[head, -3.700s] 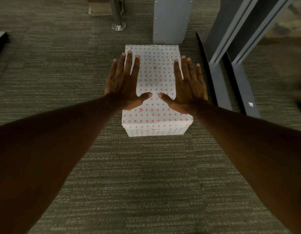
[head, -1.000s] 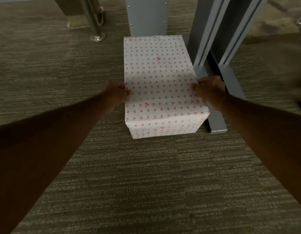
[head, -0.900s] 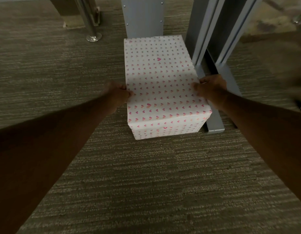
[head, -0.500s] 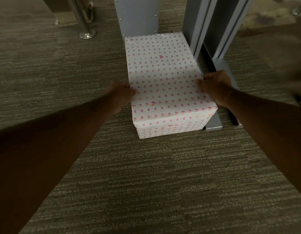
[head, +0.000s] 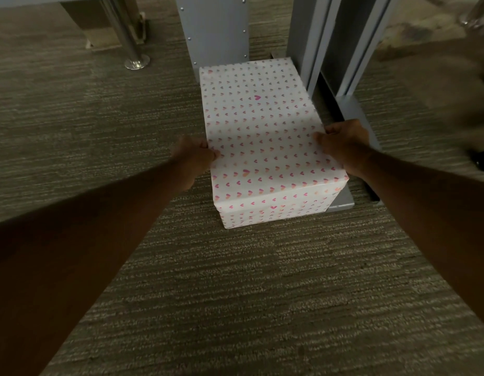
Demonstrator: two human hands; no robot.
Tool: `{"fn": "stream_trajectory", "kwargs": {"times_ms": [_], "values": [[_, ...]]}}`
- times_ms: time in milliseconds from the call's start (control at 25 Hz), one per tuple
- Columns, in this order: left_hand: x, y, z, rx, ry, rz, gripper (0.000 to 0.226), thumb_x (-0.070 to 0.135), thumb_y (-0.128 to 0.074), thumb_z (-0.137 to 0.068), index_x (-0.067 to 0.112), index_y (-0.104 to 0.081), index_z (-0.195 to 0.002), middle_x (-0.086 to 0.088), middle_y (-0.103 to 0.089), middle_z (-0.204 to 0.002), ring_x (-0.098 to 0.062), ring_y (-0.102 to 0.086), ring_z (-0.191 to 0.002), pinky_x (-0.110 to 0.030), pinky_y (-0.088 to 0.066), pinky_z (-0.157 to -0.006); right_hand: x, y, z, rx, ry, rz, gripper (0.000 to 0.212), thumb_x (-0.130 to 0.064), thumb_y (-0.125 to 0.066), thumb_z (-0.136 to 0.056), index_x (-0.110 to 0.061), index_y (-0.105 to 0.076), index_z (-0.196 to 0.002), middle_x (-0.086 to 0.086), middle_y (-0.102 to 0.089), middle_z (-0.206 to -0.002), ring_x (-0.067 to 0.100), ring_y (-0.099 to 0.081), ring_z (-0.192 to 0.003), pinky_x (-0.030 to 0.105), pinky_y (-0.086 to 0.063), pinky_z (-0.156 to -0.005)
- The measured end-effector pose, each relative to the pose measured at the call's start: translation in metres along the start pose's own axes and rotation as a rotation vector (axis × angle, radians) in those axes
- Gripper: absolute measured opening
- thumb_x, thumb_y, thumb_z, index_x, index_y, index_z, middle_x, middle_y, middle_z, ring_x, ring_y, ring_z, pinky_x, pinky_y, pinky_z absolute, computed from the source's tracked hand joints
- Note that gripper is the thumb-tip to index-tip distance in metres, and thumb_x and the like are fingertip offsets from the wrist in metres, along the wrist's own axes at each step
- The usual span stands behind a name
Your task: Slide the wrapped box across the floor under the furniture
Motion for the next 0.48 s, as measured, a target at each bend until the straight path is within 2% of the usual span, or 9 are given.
{"fn": "stream_trajectory", "kwargs": {"times_ms": [200, 280, 360, 440, 480], "values": [[0.000, 0.001, 0.004, -0.003, -0.002, -0.029, 0.026, 0.013, -0.062, -0.090, 0.005, -0.064, -0.115, -0.012, -0.065, -0.122, -0.024, -0.063, -0.110, -0.038, -0.055, -0.092, 0.003, -0.002, -0.001, 0.028, 0.013, 0.023, 0.027, -0.040, -0.068, -0.089, -0.017, -0.070, -0.105, 0.002, -0.066, -0.102, 0.007, -0.055, -0.064, 0.018, -0.042, -0.050], [0.000, -0.002, 0.005, -0.011, -0.012, -0.083, 0.028, 0.017, -0.060, -0.092, 0.005, -0.063, -0.116, -0.012, -0.065, -0.121, -0.024, -0.063, -0.108, -0.031, -0.055, -0.079, 0.003, -0.003, 0.000, 0.041, 0.019, 0.055, 0.039, -0.047, -0.065, -0.089, -0.012, -0.068, -0.108, 0.008, -0.068, -0.109, 0.016, -0.063, -0.074, 0.020, -0.041, -0.049], [0.004, -0.001, 0.011, 0.043, -0.012, -0.194, 0.037, 0.026, -0.061, -0.092, 0.007, -0.058, -0.124, -0.012, -0.064, -0.124, -0.025, -0.063, -0.108, -0.023, -0.046, -0.060, -0.006, -0.002, 0.005, 0.053, 0.064, 0.132, 0.059, -0.054, -0.062, -0.088, -0.006, -0.061, -0.124, 0.015, -0.066, -0.116, 0.025, -0.068, -0.091, 0.019, -0.041, -0.050], [0.016, 0.000, 0.020, 0.120, -0.115, -0.311, 0.050, 0.035, -0.063, -0.089, 0.010, -0.053, -0.130, -0.013, -0.060, -0.129, -0.029, -0.061, -0.114, -0.022, -0.046, -0.058, -0.022, -0.004, 0.017, 0.075, 0.199, 0.223, 0.068, -0.056, -0.063, -0.087, -0.006, -0.053, -0.133, 0.017, -0.063, -0.123, 0.028, -0.066, -0.100, 0.023, -0.049, -0.060], [0.025, -0.001, 0.023, 0.145, -0.192, -0.373, 0.057, 0.039, -0.064, -0.086, 0.011, -0.049, -0.134, -0.014, -0.056, -0.134, -0.031, -0.057, -0.119, -0.028, -0.052, -0.068, -0.028, -0.007, 0.023, 0.073, 0.250, 0.291, 0.073, -0.057, -0.063, -0.086, -0.008, -0.047, -0.138, 0.018, -0.059, -0.131, 0.032, -0.062, -0.112, 0.029, -0.054, -0.074]]}}
Point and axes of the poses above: each hand's wrist, its own z-axis away from the middle knuckle, its own y-axis out of the back of the hand, x = y × z, the point moved 9 cm from there along -z, towards the middle knuckle
